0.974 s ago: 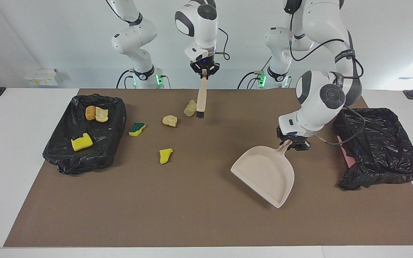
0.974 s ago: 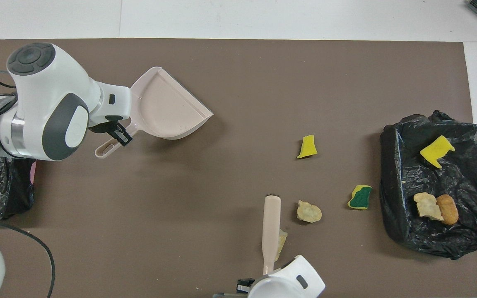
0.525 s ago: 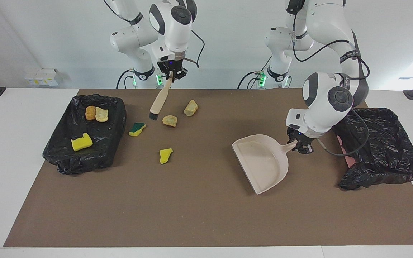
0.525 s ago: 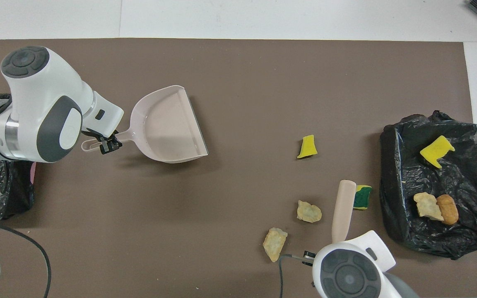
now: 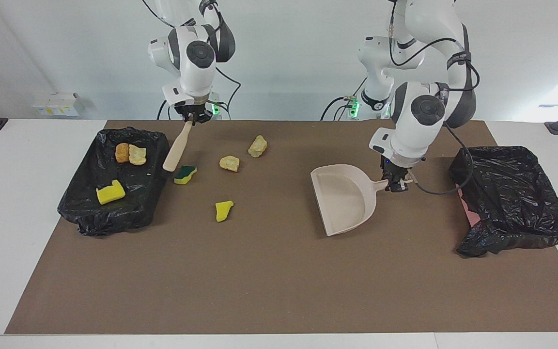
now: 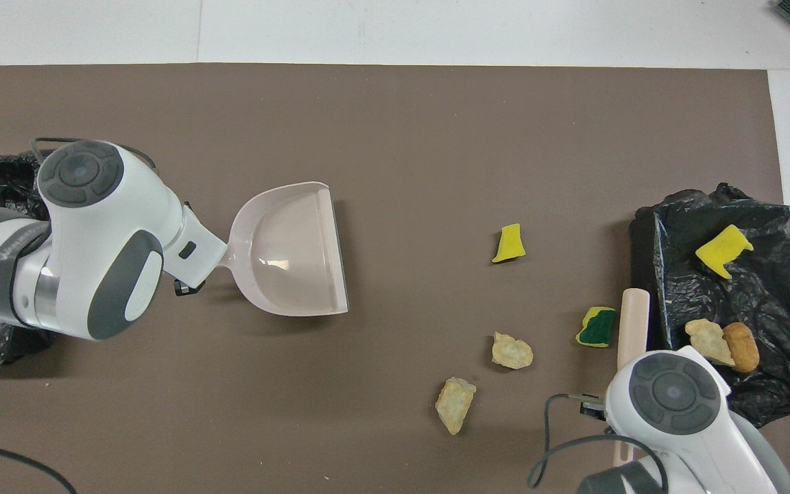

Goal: Sweep and dump trash in bin
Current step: 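Position the dustpan with the left gripper while the right gripper grasps the brush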

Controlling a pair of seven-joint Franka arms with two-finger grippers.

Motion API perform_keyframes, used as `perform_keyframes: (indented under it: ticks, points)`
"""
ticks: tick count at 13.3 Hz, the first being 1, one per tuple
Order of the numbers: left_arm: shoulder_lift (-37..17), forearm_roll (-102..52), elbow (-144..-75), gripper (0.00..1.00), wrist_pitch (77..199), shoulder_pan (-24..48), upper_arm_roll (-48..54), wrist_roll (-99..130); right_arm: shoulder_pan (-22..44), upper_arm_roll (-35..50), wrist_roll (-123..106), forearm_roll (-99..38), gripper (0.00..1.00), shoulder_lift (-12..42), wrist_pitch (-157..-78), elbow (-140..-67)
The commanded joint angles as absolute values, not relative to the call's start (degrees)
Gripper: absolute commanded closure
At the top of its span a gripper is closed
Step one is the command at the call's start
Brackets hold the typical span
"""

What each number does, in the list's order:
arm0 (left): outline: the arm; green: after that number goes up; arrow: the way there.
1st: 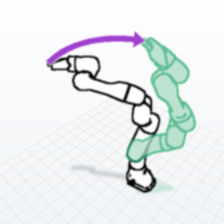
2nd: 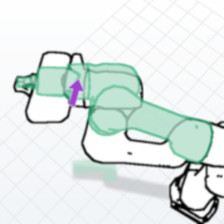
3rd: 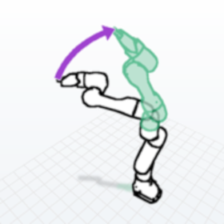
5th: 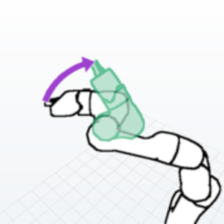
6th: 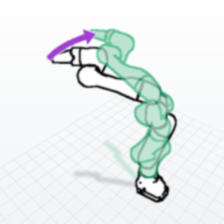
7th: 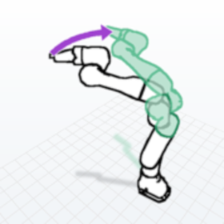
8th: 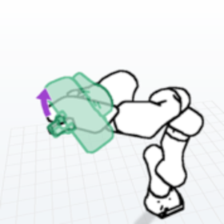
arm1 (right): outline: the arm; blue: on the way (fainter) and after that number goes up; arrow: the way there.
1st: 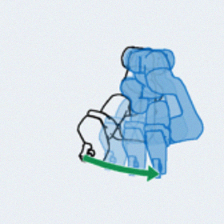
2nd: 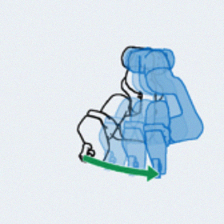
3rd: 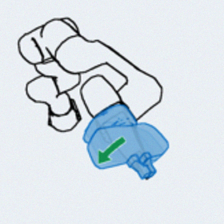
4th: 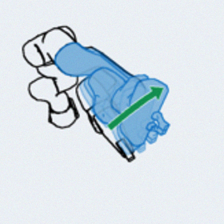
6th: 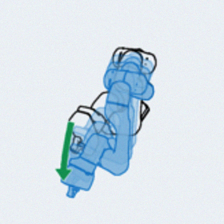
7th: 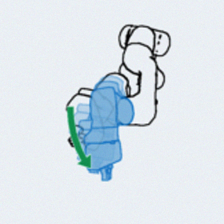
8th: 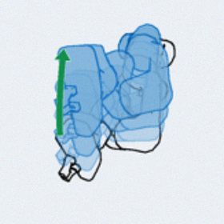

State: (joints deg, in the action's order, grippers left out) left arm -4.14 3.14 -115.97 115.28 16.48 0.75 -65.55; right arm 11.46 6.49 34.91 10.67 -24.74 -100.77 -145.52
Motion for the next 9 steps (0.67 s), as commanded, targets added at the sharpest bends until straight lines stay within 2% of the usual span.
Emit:
perform_keyframes:
  ticks: [1,5,7,9]
  points:
    - [4.7,4.6,-127.5,1.00,120.7,17.1,0.3,-65.7,9.9,7.3,32.5,13.1,1.00,-25.7,-104.5,-148.9]
    - [7.5,7.7,-130.5,1.00,120.0,22.4,0.7,-58.6,9.8,7.3,32.3,16.3,1.00,-24.0,-108.2,-152.0]
    - [9.9,13.3,-132.9,1.00,119.6,27.2,0.8,-52.2,9.6,7.3,30.8,16.9,1.00,-24.0,-108.3,-152.0]
    - [10.6,13.4,-133.9,1.00,116.2,29.0,1.1,-47.3,7.7,7.2,24.9,15.8,1.00,-23.9,-107.9,-152.0]
